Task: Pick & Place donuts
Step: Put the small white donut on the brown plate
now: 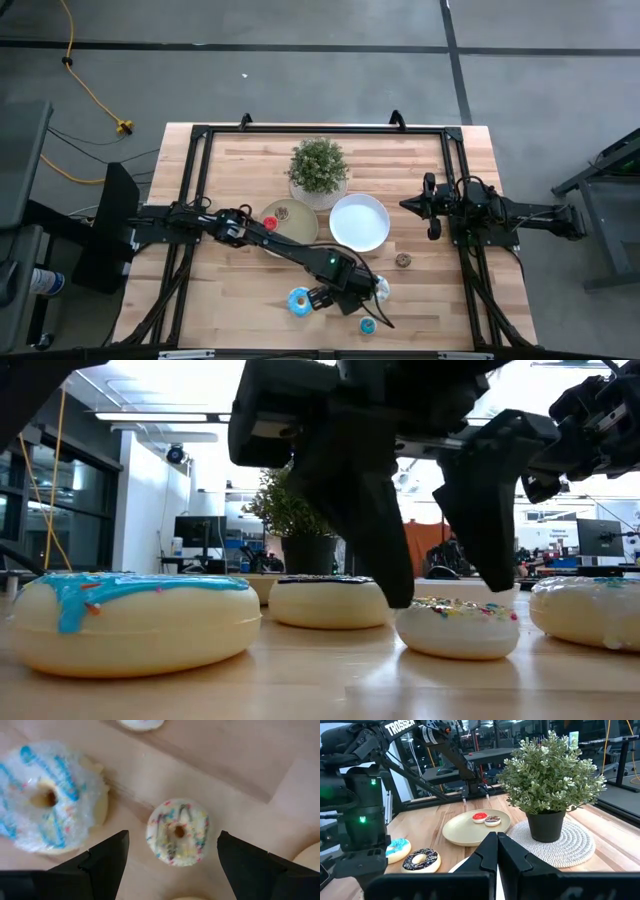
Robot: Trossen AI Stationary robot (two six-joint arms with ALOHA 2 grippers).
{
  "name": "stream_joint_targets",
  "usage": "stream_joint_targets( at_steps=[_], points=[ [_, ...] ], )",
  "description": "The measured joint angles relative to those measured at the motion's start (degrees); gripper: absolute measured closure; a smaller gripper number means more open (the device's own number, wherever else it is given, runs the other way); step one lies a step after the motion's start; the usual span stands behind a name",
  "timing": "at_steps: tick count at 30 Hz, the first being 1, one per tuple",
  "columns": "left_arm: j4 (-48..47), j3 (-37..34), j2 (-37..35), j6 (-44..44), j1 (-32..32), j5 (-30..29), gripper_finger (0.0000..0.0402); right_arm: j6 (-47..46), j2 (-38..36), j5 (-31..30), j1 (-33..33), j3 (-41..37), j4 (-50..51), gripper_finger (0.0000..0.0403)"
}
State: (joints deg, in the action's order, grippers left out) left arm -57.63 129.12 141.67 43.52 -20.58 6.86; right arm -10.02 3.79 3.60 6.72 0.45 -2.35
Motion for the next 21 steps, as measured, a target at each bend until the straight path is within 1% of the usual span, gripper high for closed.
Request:
stream_joint_targets(
  at_steps=[5, 15, 21],
  points=[
    [0.3, 0.0, 0.0, 0.3, 0.0, 1.2, 0.0110, 0.0, 0.0, 0.0, 0.0, 0.0, 0.0, 0.0402],
    [1.9, -0.3, 0.7, 1.2, 0.1, 1.2, 0.0110, 0.0, 0.0, 0.0, 0.0, 0.0, 0.0, 0.0402],
    [1.1, -0.3, 0.7, 1.1, 0.6, 2.1, 0.0110, 0.0, 0.0, 0.0, 0.0, 0.0, 0.0, 0.0402]
  ],
)
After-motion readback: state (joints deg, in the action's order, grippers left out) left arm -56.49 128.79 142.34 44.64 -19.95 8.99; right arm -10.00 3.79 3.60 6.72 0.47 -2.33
